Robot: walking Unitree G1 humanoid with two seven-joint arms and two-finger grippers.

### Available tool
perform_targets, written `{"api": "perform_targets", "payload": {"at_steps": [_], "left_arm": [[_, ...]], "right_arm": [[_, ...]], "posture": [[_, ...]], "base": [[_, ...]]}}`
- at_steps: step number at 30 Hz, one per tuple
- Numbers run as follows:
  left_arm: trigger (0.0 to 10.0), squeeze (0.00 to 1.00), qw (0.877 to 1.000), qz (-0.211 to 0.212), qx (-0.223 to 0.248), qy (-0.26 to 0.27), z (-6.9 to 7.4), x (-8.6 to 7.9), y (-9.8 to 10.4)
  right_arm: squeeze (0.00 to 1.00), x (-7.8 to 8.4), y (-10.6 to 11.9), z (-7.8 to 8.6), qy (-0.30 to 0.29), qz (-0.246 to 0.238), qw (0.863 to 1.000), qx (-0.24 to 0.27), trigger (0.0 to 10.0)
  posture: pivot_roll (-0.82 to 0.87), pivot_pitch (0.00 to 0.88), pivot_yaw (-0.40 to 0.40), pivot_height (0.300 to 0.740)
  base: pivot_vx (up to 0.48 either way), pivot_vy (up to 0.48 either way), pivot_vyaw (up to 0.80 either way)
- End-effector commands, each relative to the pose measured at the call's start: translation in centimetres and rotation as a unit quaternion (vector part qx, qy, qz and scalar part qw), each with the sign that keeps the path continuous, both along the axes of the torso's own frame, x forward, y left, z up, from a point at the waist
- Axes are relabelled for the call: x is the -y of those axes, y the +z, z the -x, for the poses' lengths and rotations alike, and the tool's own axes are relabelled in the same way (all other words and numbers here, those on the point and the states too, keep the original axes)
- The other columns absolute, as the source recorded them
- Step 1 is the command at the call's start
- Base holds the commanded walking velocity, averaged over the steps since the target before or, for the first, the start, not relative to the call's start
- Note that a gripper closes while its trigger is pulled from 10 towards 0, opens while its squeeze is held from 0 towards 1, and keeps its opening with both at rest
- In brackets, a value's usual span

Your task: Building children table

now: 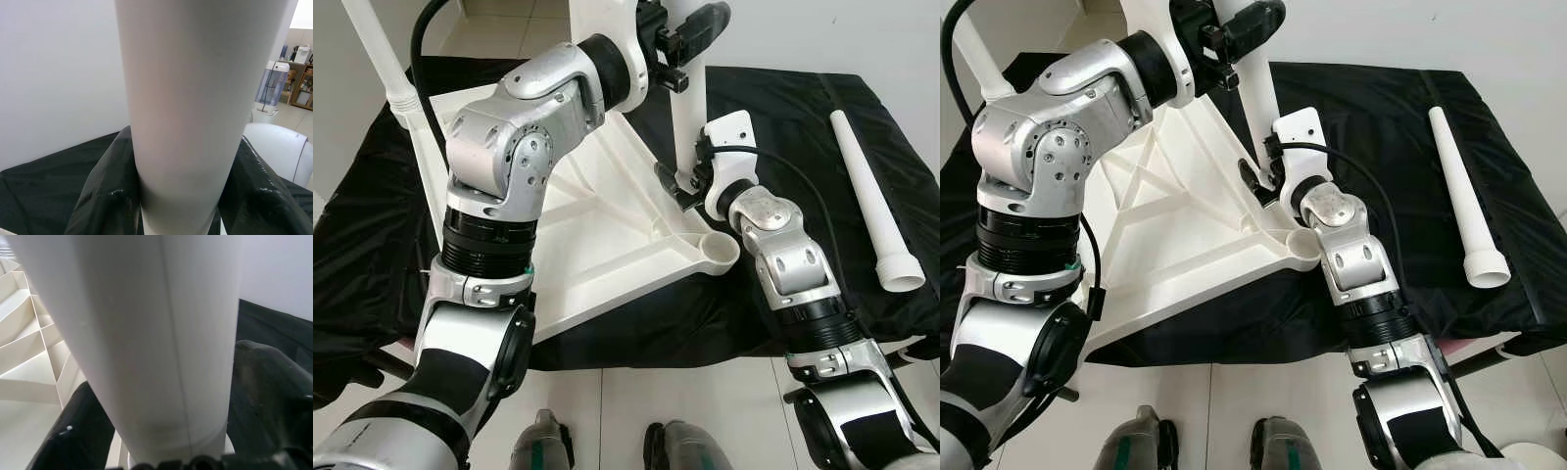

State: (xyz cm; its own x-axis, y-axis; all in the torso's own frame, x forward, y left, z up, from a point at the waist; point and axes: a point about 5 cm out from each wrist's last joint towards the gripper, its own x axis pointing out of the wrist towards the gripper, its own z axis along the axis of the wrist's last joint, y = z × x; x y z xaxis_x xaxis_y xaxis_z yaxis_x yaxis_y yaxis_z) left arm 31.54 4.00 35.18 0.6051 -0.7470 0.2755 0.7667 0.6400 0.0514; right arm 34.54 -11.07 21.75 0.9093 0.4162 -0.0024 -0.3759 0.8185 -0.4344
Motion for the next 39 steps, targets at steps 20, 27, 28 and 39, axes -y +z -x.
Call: {"api": "perform_targets", "payload": {"at_steps": [20, 27, 28, 39], "left_arm": [[10.0, 0.0, 1.0, -0.001, 0.019, -0.014, 0.4, 0.6, 0.1], [10.0, 1.0, 0.999, 0.008, 0.005, -0.032, 0.3, 0.7, -0.9], [10.0, 1.0, 0.999, 0.008, 0.005, -0.032, 0.3, 0.7, -0.9], [10.0, 0.0, 0.999, 0.024, -0.011, -0.025, 0.3, 0.7, -1.4]], "right_arm": [[0.0, -0.1, 0.5, 0.2, 0.009, 0.023, 1.0, 0.01, 0.0], [0.0, -0.2, 0.2, 0.3, 0.001, 0.017, 1.0, 0.016, 10.0], [0.0, -0.2, 0.2, 0.3, 0.001, 0.017, 1.0, 0.016, 10.0], [0.0, 0.0, 0.9, 0.1, -0.031, -0.085, 0.996, 0.005, 10.0]], "posture": [[-0.14, 0.028, -0.012, 0.74], [-0.14, 0.034, -0.006, 0.74], [-0.14, 0.034, -0.006, 0.74], [-0.13, 0.039, -0.002, 0.74]], "base": [[0.0, 0.0, 0.0], [0.0, 0.0, 0.0], [0.0, 0.0, 0.0], [0.0, 0.0, 0.0]]}}
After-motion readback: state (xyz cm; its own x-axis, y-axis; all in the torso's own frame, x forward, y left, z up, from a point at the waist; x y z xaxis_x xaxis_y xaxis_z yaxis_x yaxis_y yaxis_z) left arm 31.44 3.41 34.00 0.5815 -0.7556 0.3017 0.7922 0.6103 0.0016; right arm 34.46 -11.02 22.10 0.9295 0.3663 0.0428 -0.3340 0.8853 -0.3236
